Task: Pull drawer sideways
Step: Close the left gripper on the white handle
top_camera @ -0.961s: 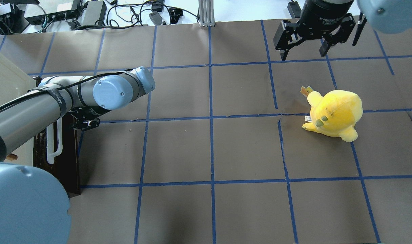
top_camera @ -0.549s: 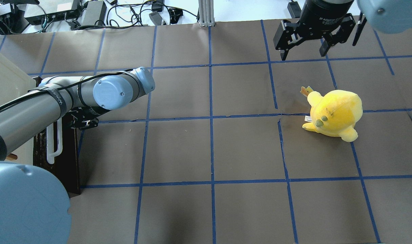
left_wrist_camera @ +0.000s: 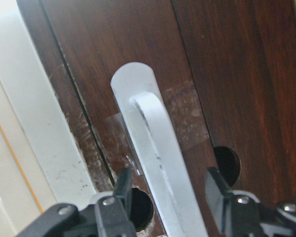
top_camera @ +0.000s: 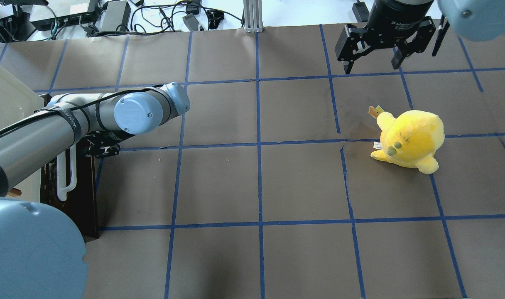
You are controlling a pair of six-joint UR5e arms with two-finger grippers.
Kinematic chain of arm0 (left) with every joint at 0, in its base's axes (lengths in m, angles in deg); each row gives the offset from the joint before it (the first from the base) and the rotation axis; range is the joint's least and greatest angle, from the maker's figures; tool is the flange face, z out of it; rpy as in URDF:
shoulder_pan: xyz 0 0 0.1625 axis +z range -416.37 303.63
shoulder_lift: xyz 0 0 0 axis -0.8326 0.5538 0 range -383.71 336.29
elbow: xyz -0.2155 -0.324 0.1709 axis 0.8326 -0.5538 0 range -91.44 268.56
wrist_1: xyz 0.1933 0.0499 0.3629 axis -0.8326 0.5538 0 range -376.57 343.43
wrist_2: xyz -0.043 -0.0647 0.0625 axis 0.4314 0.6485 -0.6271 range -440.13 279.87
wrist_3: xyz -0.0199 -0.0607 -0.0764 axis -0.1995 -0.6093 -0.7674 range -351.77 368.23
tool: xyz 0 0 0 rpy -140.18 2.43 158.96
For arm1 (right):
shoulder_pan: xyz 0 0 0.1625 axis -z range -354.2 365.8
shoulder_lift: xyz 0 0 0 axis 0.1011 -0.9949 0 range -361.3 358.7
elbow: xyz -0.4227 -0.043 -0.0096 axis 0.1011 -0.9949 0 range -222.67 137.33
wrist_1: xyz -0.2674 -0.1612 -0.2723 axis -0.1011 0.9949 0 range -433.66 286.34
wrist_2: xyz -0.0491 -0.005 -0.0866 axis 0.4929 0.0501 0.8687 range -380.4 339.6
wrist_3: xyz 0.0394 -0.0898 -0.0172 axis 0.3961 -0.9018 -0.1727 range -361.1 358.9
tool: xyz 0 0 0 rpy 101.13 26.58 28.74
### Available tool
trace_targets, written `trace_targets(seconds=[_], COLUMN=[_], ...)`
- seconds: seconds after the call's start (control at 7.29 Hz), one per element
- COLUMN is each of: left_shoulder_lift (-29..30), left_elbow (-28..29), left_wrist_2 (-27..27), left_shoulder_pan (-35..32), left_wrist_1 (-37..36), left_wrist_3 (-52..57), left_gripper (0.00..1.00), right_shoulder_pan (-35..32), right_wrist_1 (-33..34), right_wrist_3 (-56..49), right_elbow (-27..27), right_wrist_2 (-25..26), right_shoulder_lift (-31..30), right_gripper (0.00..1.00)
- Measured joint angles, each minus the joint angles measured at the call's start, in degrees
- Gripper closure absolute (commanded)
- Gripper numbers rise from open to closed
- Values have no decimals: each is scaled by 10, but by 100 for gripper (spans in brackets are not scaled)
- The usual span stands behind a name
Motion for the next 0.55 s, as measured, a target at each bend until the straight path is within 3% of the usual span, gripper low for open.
trace_targets(seconds=[0.55], left_shoulder_lift=[1], left_elbow=[0], left_wrist_2=[2], left_shoulder_pan=[0], left_wrist_1=[0], left_wrist_3=[-6], left_gripper=[55], right_shoulder_pan=[0], right_wrist_1=[0], right_wrist_3=[0], right_elbow=[0], right_wrist_2=[0], right_shoulder_lift=[0], right_gripper=[0])
